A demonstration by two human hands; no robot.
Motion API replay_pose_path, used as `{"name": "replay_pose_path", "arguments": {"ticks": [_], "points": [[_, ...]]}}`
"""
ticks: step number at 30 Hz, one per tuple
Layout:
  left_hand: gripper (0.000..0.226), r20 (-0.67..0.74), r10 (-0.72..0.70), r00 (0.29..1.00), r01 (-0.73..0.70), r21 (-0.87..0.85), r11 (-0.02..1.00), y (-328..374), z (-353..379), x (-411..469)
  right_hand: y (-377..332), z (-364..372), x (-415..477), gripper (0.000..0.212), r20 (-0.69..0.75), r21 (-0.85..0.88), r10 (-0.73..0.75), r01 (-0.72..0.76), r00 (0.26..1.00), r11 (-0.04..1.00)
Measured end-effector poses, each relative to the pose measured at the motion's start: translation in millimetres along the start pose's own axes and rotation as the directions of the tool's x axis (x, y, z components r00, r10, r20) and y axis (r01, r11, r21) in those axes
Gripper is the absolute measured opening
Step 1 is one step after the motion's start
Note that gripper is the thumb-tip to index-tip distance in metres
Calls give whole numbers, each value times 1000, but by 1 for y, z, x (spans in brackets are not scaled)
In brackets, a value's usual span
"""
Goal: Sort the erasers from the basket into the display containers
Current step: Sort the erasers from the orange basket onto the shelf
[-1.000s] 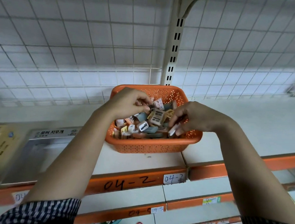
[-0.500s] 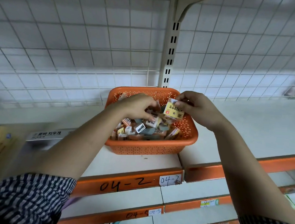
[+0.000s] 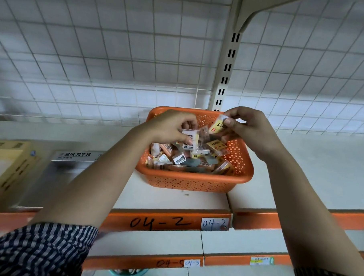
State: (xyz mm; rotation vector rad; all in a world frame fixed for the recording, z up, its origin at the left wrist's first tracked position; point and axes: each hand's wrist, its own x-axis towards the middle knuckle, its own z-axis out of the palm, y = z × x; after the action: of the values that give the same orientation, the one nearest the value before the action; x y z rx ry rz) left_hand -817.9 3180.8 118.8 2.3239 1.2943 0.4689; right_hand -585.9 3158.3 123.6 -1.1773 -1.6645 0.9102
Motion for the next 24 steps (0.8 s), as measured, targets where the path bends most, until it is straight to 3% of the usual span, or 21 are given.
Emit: {"name": "replay_pose_path", "arguments": {"ticks": [2,4,8,13,18,24], "points": [[32,-85,-23,996,21,-24,999,-6,-12,-10,-11,8,1,11,-1,73,11,-11,1000,997],[31,-162,-47,986,41,-42,998,-14,-26,-21,-21,18,4,20,-28,40,-9,10,1000,999],[30,-258,-86,962,61,-102,993,-34,-55,-48,-43,42,11,7,23,-21,-83,84,996,996],[25,-328,-149,933,107,-143,984,-75,-95,-98,-80,97,27,34,167,-70,-141,155,976,985],[23,-371,-179,911,151,-104,983,-134,-141,-169,-115,196,47,49,214,-58,-121,136,969,989],[23,-411,-265,873,247,-98,964,-218,-201,-265,-141,345,66,38,316,24,-110,108,942,994]]}}
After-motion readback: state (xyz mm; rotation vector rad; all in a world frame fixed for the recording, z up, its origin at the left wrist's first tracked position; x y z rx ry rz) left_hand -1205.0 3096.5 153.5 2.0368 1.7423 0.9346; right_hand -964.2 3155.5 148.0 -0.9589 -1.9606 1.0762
